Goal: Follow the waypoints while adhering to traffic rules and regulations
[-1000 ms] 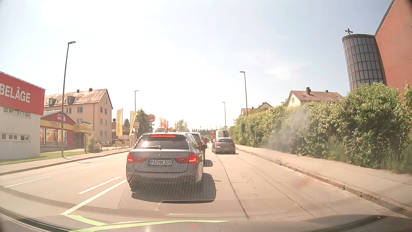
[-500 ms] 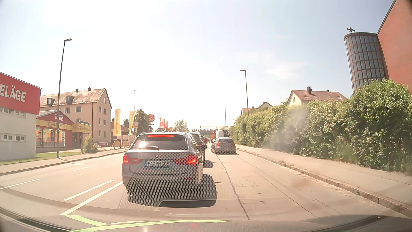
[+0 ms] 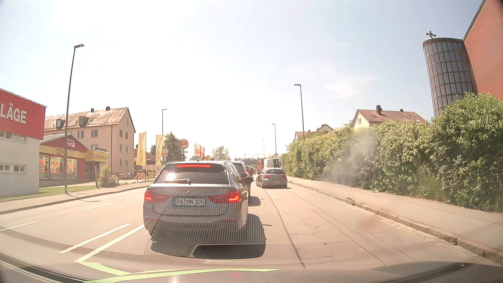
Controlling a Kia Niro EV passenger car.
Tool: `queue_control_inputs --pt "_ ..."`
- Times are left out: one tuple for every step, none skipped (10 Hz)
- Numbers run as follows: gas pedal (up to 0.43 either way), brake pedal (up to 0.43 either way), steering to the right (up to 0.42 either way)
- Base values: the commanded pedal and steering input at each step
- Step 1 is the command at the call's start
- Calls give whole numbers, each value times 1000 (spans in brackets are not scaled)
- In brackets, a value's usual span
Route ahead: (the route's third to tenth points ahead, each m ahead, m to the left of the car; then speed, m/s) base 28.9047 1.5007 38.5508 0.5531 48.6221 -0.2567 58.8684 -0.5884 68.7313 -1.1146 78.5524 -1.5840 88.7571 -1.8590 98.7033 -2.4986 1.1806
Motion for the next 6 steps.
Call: queue_control_inputs --pt "0 140 1" --pt "0 140 1" --pt "0 140 2" --pt "0 140 5" --pt "0 146 7" --pt "0 140 8"
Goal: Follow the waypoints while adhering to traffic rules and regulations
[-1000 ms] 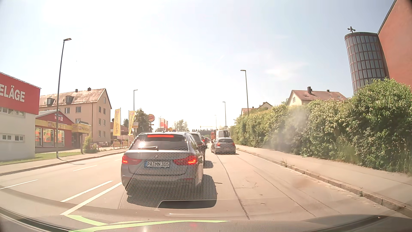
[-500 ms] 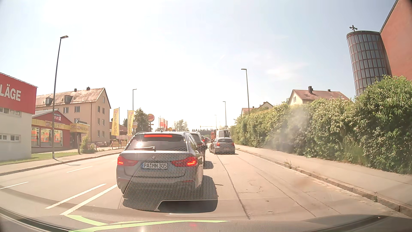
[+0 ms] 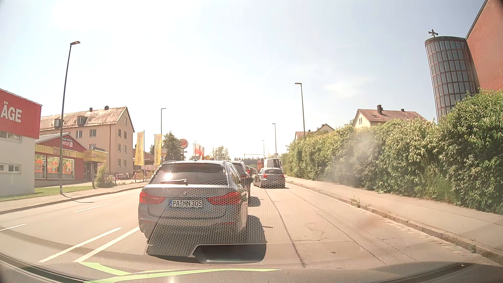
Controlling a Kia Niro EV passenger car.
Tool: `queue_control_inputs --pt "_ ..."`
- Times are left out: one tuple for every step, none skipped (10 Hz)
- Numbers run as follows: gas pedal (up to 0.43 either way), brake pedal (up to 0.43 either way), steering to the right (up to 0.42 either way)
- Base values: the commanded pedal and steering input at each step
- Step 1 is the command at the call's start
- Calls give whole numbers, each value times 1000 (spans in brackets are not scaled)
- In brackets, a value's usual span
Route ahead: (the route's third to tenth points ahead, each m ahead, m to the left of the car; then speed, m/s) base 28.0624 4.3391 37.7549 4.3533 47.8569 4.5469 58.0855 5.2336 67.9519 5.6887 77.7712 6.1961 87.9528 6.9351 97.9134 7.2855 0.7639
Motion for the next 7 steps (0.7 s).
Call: queue_control_inputs --pt "0 134 8" --pt "0 134 8" --pt "0 134 8" --pt "0 140 8" --pt "0 134 8" --pt "0 134 8" --pt "0 140 8"
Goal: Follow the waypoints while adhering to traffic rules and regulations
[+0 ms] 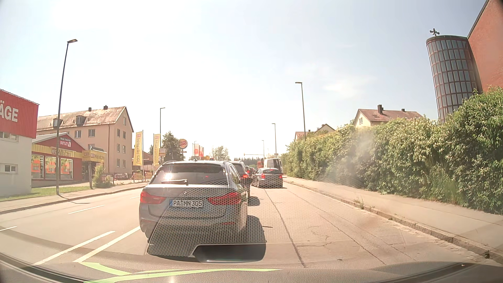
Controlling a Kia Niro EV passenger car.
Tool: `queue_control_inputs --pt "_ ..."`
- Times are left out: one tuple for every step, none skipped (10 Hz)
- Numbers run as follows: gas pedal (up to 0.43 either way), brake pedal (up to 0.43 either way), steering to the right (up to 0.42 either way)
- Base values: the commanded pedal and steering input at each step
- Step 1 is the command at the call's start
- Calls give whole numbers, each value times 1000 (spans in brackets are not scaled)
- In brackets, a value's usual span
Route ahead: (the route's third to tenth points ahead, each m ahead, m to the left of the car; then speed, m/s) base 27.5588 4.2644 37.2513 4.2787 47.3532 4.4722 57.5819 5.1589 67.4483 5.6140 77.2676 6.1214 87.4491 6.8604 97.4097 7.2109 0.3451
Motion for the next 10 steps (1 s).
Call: queue_control_inputs --pt "0 134 8" --pt "0 134 8" --pt "0 134 8" --pt "0 134 6" --pt "0 152 3" --pt "0 177 -1" --pt "0 189 -3" --pt "0 220 -3" --pt "0 250 -3" --pt "0 262 -5"
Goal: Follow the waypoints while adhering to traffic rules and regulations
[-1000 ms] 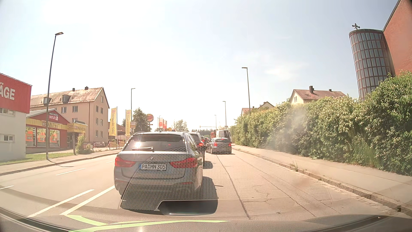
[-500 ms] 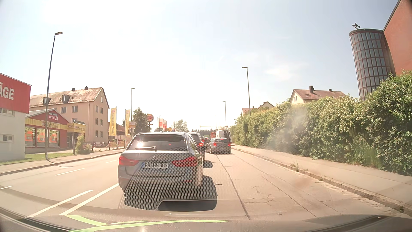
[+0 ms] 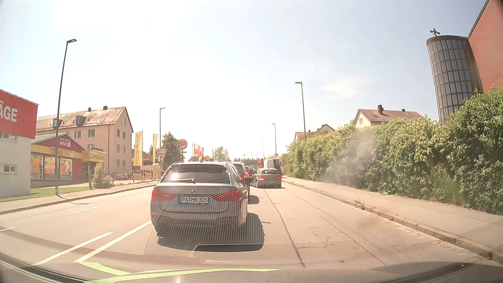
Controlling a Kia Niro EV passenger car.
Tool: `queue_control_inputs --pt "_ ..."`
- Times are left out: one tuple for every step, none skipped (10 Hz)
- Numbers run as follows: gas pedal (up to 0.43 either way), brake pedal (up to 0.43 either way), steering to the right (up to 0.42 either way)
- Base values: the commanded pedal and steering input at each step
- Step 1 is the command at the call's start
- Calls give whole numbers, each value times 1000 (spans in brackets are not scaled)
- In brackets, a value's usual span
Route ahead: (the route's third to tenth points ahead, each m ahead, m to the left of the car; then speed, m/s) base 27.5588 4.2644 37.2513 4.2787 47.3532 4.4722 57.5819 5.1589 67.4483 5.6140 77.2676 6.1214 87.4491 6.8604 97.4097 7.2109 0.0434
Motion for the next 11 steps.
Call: queue_control_inputs --pt "0 256 -8" --pt "0 207 -12" --pt "0 98 -12" --pt "0 12 -12" --pt "0 0 -12" --pt "0 0 -12" --pt "0 0 -12" --pt "0 0 -12" --pt "0 0 -12" --pt "0 0 -11" --pt "47 0 -11"
